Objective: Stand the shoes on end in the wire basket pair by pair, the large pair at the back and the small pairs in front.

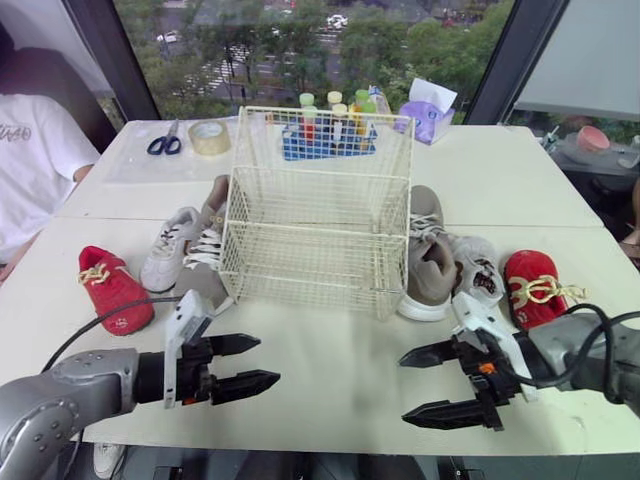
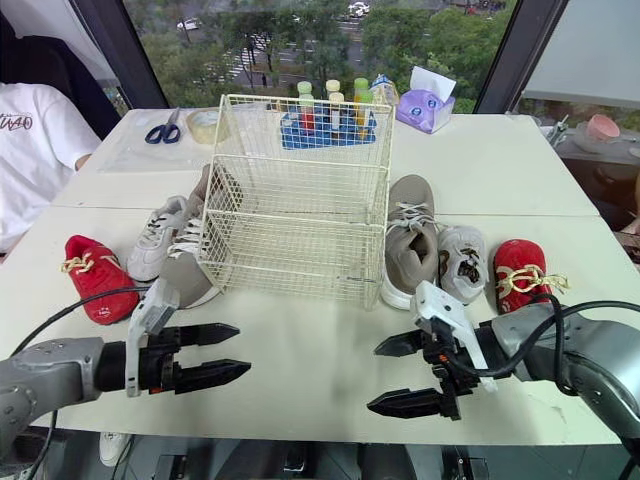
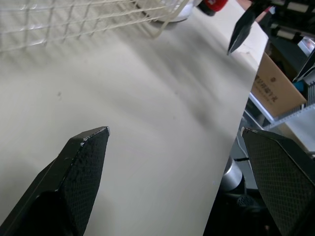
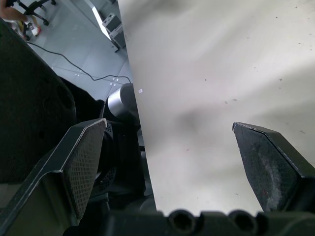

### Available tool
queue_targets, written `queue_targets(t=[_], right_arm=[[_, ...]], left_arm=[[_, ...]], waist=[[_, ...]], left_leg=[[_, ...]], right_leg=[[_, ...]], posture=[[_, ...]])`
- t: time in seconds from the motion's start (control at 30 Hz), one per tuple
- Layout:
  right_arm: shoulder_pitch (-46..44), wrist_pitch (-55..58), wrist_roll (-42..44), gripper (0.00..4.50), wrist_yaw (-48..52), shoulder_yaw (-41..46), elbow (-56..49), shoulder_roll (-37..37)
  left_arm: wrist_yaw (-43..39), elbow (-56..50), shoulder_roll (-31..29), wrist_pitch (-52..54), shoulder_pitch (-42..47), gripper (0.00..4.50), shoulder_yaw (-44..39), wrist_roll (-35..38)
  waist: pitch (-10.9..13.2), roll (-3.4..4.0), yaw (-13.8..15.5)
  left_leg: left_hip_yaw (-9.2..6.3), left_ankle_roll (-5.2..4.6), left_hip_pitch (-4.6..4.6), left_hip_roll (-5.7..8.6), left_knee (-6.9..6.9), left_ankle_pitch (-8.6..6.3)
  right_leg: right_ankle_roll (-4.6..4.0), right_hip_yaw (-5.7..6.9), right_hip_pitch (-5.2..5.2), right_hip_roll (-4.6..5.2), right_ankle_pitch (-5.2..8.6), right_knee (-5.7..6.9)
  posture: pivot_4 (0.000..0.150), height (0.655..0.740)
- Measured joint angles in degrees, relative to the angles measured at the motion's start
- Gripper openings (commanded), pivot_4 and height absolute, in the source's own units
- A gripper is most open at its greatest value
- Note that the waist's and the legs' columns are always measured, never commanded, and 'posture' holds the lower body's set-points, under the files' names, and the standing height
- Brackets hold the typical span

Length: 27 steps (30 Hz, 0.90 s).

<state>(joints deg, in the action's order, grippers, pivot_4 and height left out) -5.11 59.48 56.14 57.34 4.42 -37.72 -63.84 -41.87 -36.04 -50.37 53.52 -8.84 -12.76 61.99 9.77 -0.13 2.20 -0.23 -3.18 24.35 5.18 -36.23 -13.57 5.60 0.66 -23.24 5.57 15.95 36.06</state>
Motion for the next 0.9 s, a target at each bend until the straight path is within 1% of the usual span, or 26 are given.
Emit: queue_targets(t=[0.53, 0.9], right_arm=[[0.06, 0.16, 0.12, 4.5, -0.18, 0.45, 0.01, -1.15], [-0.63, -0.2, -1.76, 4.5, 0.13, 0.45, 0.85, -2.22]], left_arm=[[1.13, -0.05, 1.3, 0.06, 0.88, 4.42, 0.36, 0.04], [1.3, -0.04, 2.07, 0.17, 2.02, 4.42, 0.66, 0.75]], waist=[[-0.01, -0.02, -0.01], [-0.01, -0.02, -0.01]], left_leg=[[0.0, 0.0, 0.0, 0.0, 0.0, 0.0], [0.0, 0.0, 0.0, 0.0, 0.0, 0.0]], right_leg=[[0.0, 0.0, 0.0, 0.0, 0.0, 0.0], [0.0, 0.0, 0.02, 0.0, 0.0, 0.0]], posture=[[0.15, 0.7358], [0.15, 0.7358]])
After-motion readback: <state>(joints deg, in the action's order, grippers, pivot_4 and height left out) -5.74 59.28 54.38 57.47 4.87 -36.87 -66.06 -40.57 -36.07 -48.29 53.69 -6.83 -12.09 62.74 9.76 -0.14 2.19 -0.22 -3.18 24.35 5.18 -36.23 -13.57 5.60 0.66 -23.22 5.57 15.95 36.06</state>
